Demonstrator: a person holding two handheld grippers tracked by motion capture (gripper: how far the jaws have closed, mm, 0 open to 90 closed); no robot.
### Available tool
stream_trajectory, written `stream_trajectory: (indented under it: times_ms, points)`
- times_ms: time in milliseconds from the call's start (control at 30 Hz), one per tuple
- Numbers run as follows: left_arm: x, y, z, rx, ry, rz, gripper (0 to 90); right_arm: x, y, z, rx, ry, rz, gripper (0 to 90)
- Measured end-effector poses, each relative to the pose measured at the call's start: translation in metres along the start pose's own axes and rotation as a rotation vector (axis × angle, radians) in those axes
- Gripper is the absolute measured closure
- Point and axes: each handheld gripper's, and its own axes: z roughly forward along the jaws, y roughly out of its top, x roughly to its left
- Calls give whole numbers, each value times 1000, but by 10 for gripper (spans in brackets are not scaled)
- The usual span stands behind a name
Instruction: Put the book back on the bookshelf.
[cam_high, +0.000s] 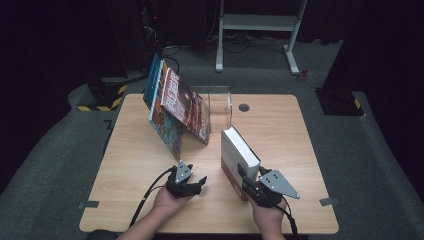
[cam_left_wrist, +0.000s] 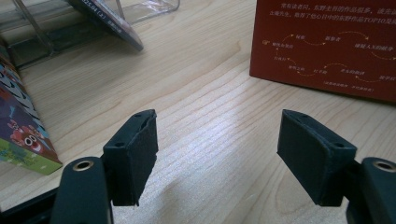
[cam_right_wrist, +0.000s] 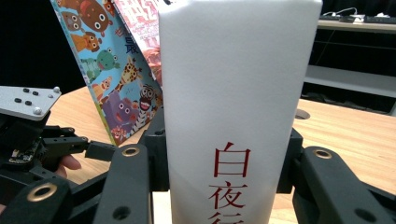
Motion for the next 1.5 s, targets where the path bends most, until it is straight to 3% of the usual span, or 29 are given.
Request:
stream_trajectory:
  times_ms: [867, 1500]
  points:
    - [-1, 0, 0, 0, 2, 2, 292, -7, 19, 10, 7, -14, 20, 547]
    - [-2, 0, 0, -2, 1, 14, 293, -7, 43, 37, -3, -29, 11, 547]
